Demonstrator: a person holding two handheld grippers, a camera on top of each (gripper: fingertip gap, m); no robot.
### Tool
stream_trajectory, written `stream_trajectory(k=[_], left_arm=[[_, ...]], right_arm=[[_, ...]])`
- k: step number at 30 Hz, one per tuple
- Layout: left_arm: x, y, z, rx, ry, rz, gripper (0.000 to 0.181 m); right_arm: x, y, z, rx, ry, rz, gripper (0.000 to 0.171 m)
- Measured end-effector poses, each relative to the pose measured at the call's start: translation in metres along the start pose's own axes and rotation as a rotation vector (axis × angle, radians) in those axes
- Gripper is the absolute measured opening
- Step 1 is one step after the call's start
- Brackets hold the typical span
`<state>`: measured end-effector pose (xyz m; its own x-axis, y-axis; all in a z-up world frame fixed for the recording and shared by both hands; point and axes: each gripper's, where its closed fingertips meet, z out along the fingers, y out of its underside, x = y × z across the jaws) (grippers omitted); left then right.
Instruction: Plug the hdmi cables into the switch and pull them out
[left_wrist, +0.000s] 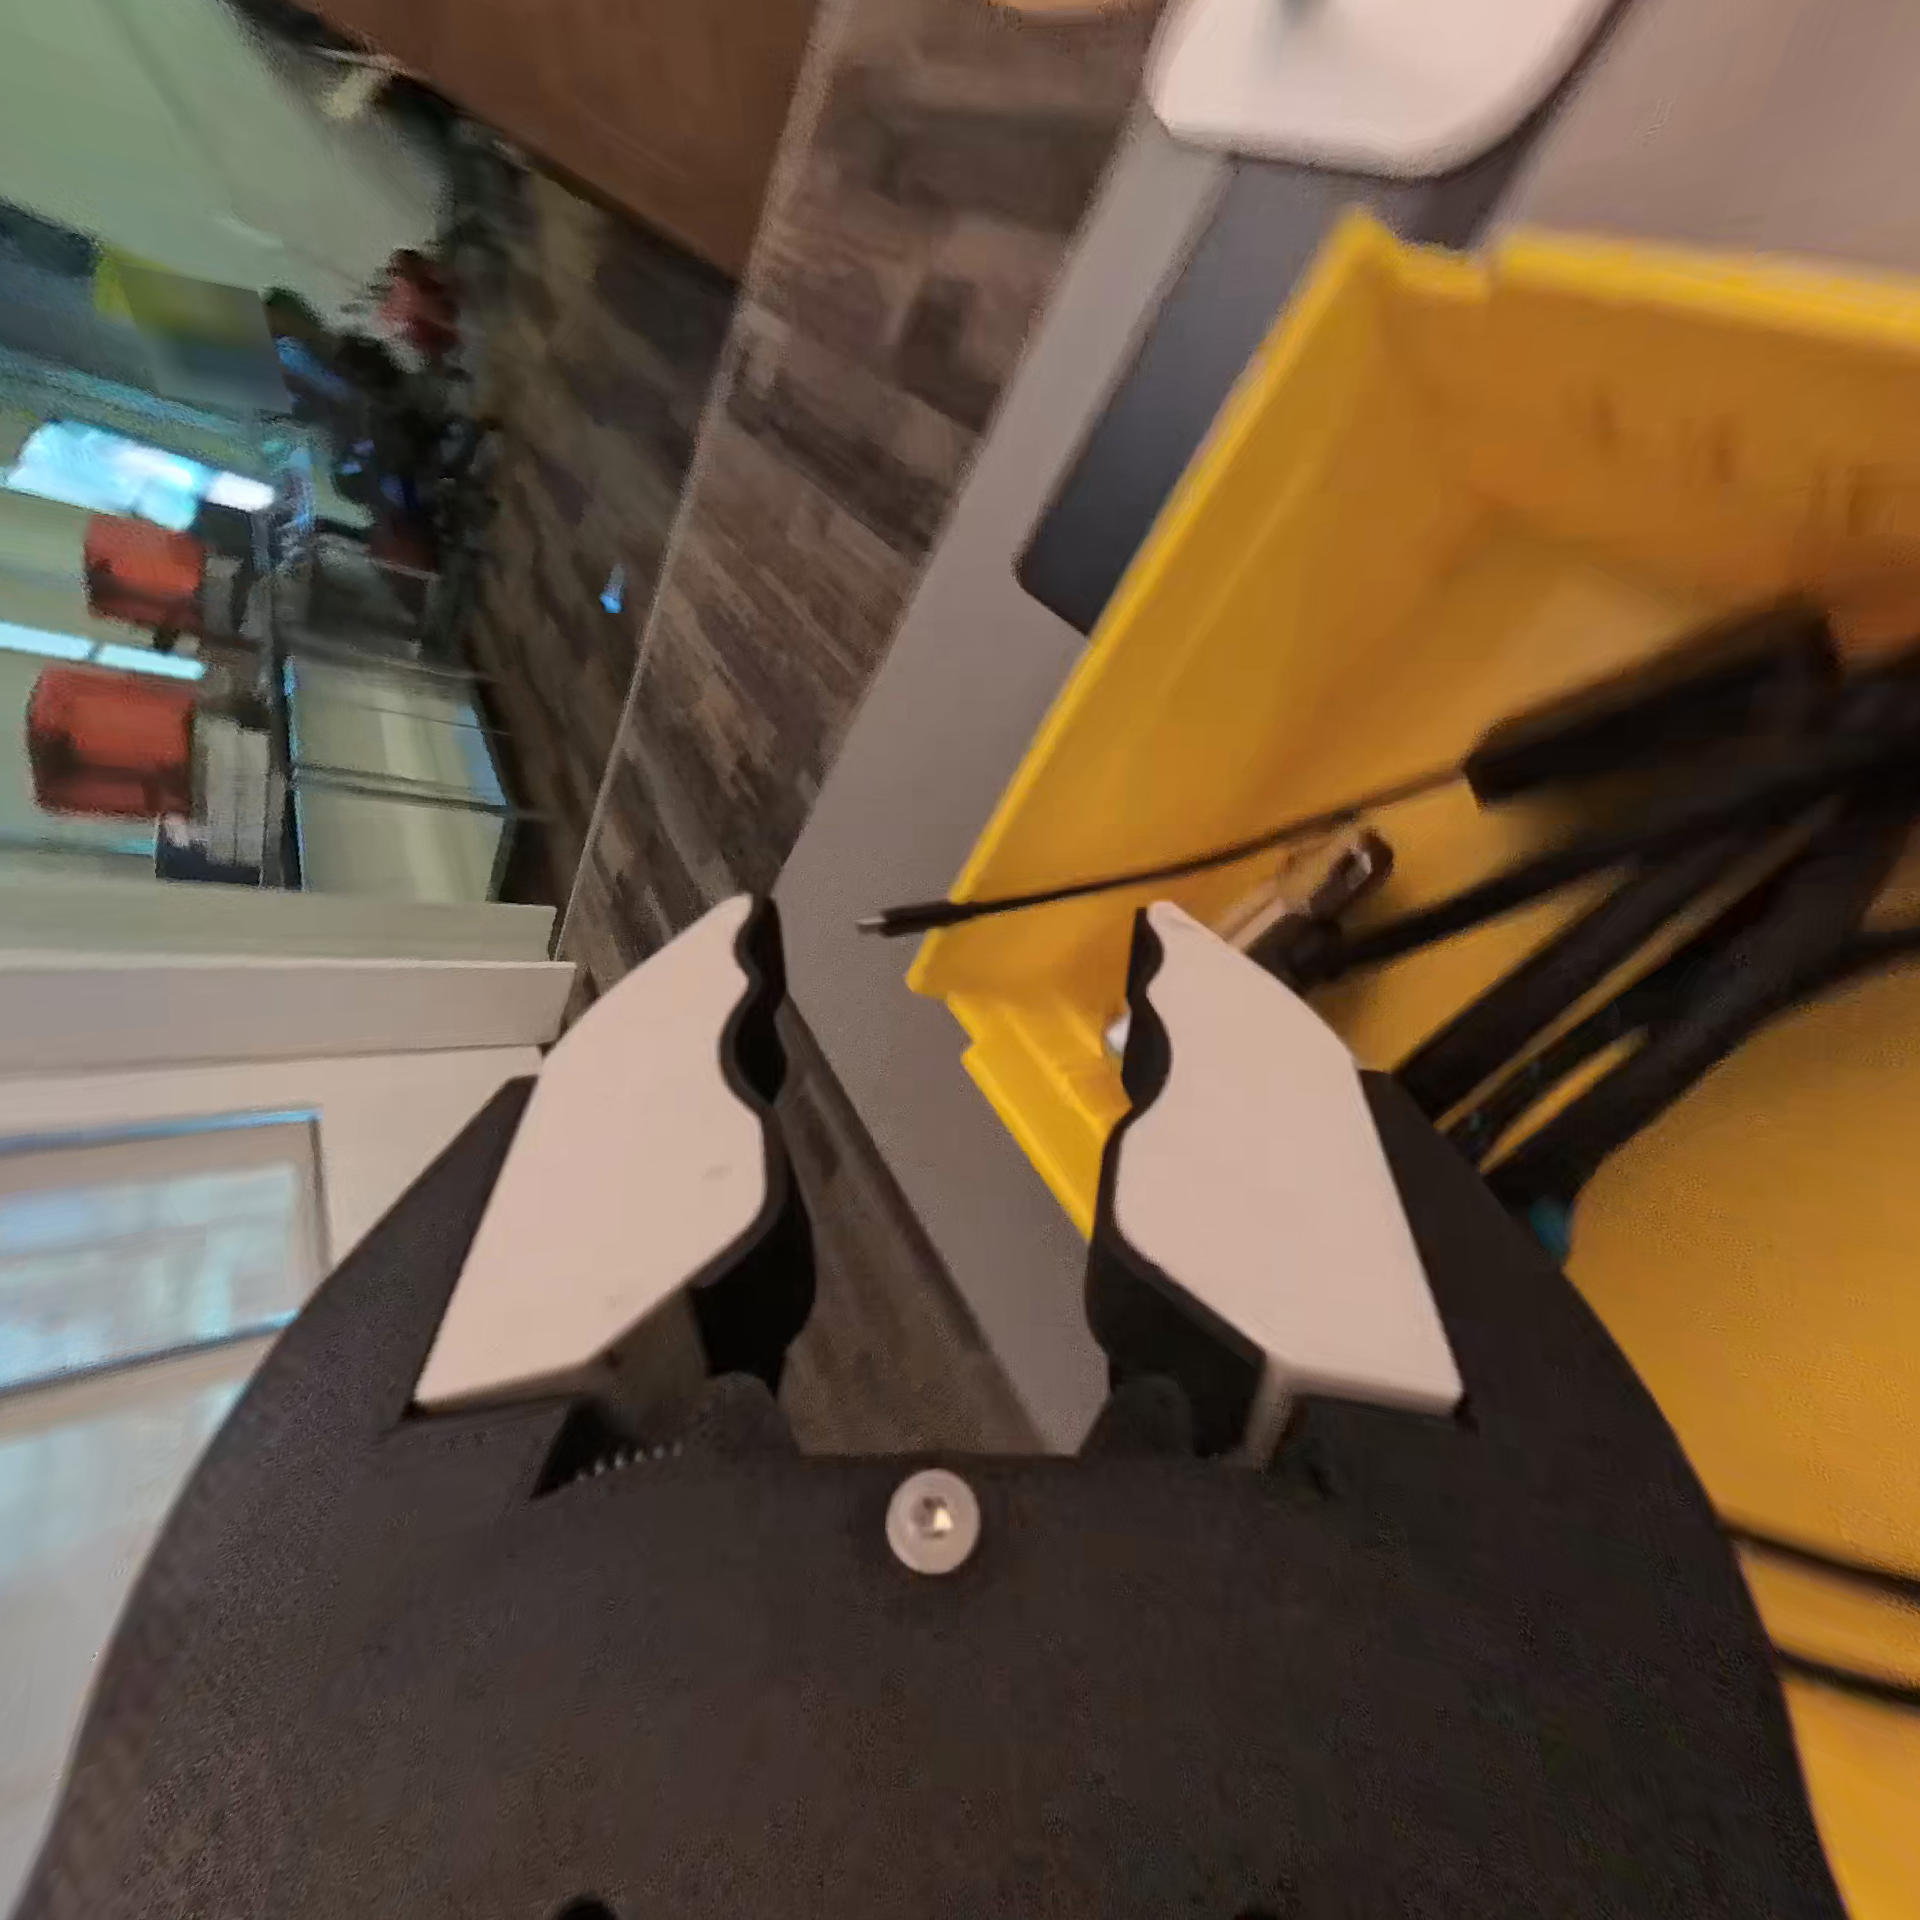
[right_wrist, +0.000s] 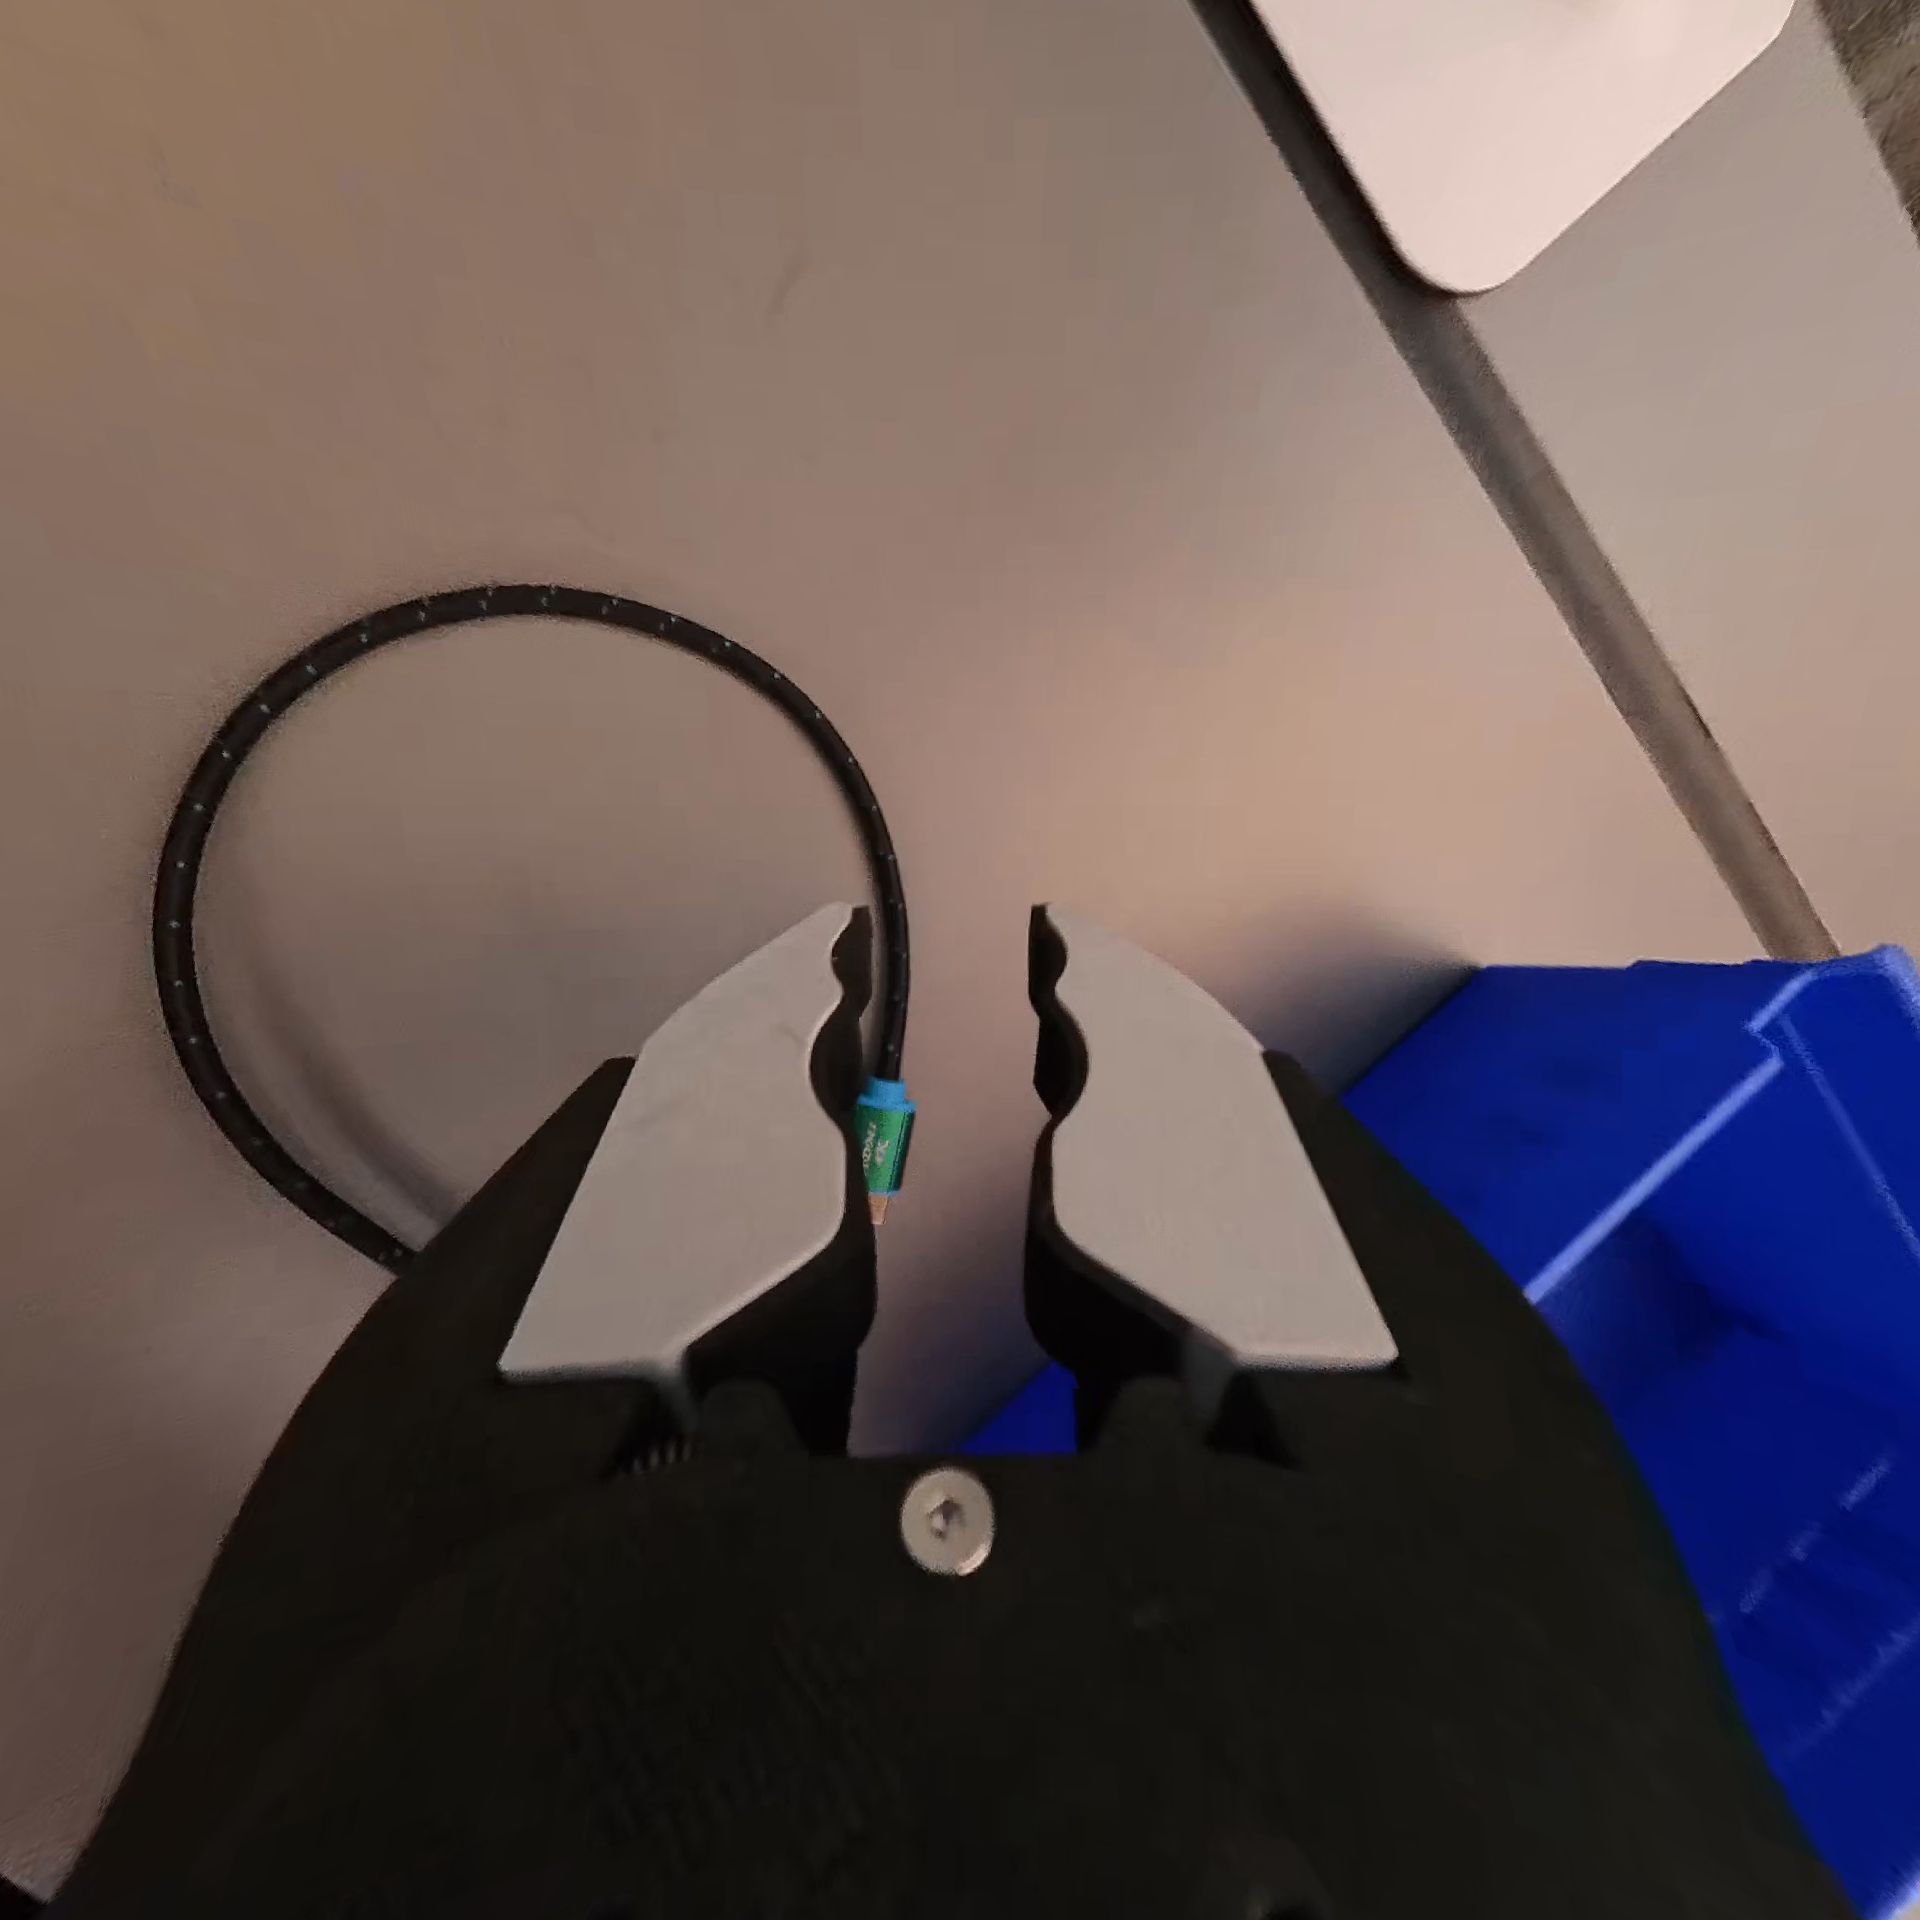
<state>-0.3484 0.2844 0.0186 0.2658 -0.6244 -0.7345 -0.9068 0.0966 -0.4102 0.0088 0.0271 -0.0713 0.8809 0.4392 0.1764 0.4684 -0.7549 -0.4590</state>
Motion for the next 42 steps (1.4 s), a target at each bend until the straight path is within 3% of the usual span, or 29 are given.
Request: stream_trajectory(k=[1,5,8,13,21,24,32,37,42], left_arm=[[0.006,0.008,0.006,-0.047,0.035,0.099,0.063],[0.027,0.045,0.029,-0.215,0.158,0.386,0.051],[0.047,0.064,0.041,-0.308,0.304,0.445,0.041],[0.057,0.071,0.050,-0.331,0.445,0.482,0.027],[0.057,0.091,0.056,-0.496,0.549,0.642,0.030],[0.070,0.084,0.063,-0.476,0.579,0.692,0.033],[0.080,0.086,0.080,-0.433,0.515,0.734,0.024],[0.054,0.069,0.064,-0.417,0.406,0.706,0.022],[0.023,0.059,0.036,-0.505,0.274,0.761,0.022]], right_arm=[[0.001,-0.001,0.000,0.009,-0.005,0.000,0.030],[0.005,0.005,0.010,-0.024,-0.021,0.011,0.030],[0.004,0.011,0.017,-0.069,-0.031,0.003,0.030],[-0.003,0.009,0.017,-0.054,-0.076,-0.001,0.026],[-0.013,0.005,0.018,-0.048,-0.129,-0.019,0.022],[-0.014,0.005,0.020,-0.046,-0.140,-0.014,0.020],[-0.014,0.005,0.022,-0.050,-0.153,-0.021,0.016],[-0.018,0.002,0.021,-0.051,-0.158,-0.038,0.016],[-0.020,-0.003,0.012,-0.020,-0.153,-0.052,0.013]])
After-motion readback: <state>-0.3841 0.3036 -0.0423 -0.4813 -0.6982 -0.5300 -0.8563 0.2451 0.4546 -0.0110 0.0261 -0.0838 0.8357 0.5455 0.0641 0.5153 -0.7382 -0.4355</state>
